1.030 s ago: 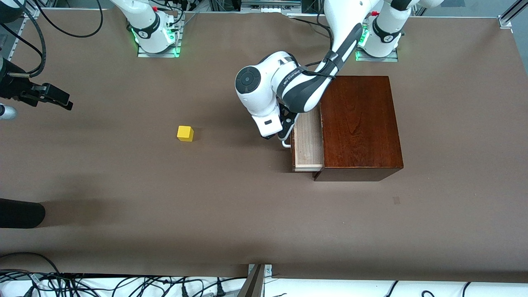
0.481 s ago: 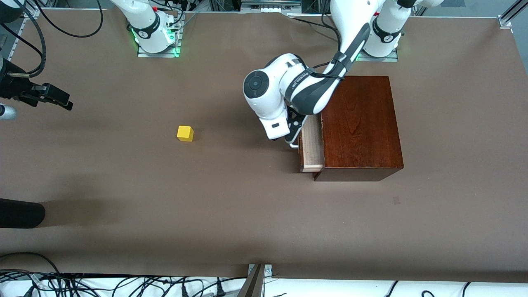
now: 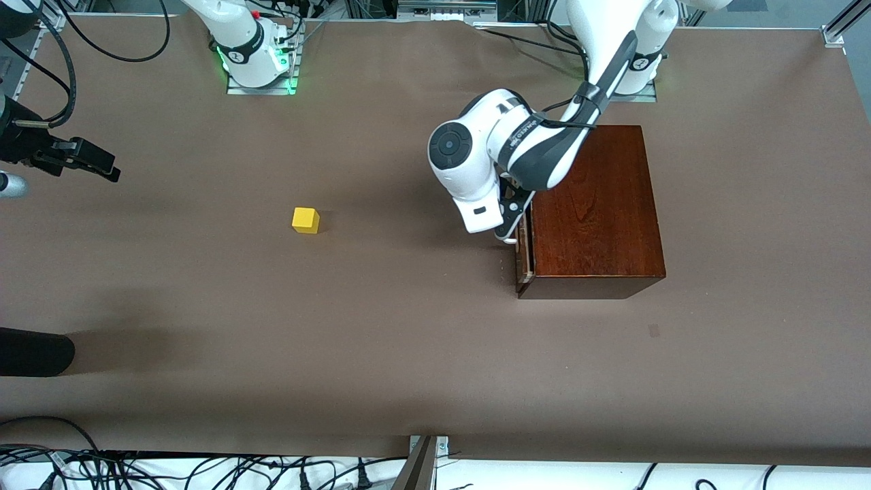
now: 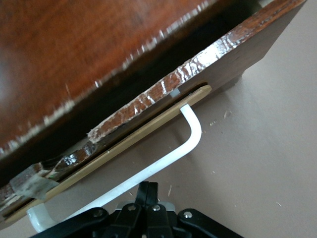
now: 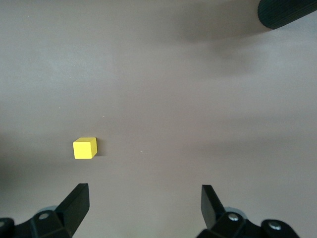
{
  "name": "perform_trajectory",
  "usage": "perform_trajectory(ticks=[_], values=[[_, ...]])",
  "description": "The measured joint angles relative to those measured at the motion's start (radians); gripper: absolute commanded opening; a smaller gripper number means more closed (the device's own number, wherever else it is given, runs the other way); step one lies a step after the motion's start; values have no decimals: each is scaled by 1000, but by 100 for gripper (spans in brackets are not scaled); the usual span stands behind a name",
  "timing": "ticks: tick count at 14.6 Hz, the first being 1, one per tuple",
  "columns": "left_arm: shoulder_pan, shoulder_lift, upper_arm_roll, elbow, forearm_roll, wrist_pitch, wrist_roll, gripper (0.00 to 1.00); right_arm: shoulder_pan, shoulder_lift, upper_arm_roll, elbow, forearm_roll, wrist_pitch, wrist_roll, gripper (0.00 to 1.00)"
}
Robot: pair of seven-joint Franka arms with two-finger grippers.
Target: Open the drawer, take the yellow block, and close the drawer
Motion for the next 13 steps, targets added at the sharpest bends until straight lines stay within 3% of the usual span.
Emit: perform_trajectory(ticks=[7,8,9,10,13], values=[[27,-37,-3,-16,-2,3,50,0,0,0,0,0,0,0,0,100],[27,-47,-3,-5,-2,-2,54,35,0,0,0,0,0,0,0,100],[26,-60,-6,15,-2,-22,59,90,0,0,0,0,0,0,0,100],[26,-70,-12,43,-2,-51,65,98,0,0,0,0,0,0,0,100],[22,-93,-21,129,-30,-109,145,100,0,0,0,0,0,0,0,100]])
